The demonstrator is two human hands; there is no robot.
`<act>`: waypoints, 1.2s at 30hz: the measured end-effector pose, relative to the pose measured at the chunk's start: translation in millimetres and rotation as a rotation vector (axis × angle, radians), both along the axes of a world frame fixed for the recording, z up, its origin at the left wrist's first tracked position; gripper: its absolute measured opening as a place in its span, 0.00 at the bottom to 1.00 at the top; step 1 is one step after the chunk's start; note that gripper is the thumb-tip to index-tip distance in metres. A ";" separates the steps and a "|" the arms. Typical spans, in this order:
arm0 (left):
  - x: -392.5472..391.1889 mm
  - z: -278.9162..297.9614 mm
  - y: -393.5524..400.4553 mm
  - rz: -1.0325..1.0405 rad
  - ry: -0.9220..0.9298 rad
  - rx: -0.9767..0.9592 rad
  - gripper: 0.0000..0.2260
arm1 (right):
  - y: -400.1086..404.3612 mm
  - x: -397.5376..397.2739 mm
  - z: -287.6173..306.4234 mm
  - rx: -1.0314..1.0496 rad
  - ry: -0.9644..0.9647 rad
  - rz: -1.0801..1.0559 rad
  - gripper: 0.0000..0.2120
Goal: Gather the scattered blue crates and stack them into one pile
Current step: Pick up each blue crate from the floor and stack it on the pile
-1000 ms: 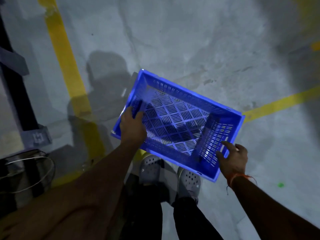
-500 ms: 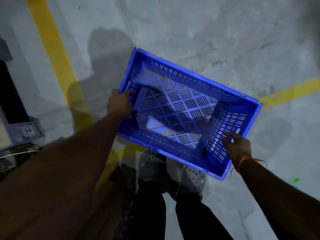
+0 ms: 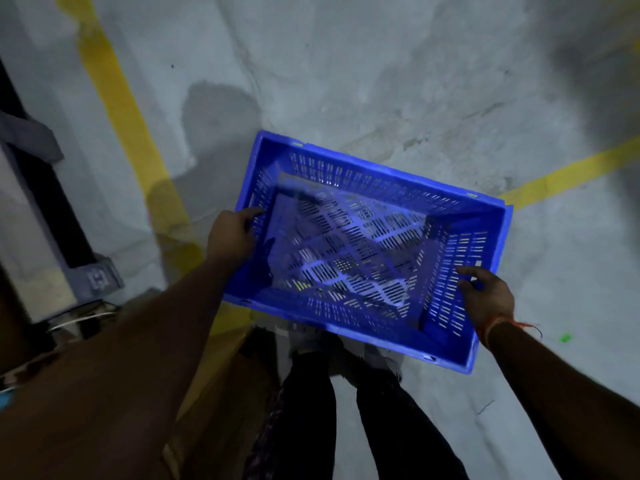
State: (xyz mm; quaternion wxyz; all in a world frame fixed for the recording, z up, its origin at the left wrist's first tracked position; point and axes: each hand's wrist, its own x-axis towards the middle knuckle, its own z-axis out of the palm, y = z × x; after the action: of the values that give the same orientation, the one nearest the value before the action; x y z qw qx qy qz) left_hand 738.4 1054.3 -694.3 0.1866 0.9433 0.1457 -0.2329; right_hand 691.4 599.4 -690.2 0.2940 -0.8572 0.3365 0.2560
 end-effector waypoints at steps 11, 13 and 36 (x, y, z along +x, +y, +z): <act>7.6 241.1 -40.8 -0.017 -0.158 -0.215 0.22 | -37.2 -14.7 236.4 -0.047 -0.200 -0.007 0.11; 8.9 290.5 -55.5 -0.015 -0.182 -0.243 0.19 | -44.7 -21.2 278.7 -0.046 -0.225 -0.047 0.12; 14.5 520.3 -121.1 -0.261 -0.259 -0.115 0.23 | -122.0 -81.8 514.9 -0.179 -0.506 -0.058 0.18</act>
State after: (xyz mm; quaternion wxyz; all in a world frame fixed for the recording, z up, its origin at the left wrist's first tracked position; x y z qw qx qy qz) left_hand 752.9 933.2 -174.0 0.2255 0.9640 -0.0164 -0.1397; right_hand 609.5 477.4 -175.3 0.2990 -0.9065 0.2981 -0.0060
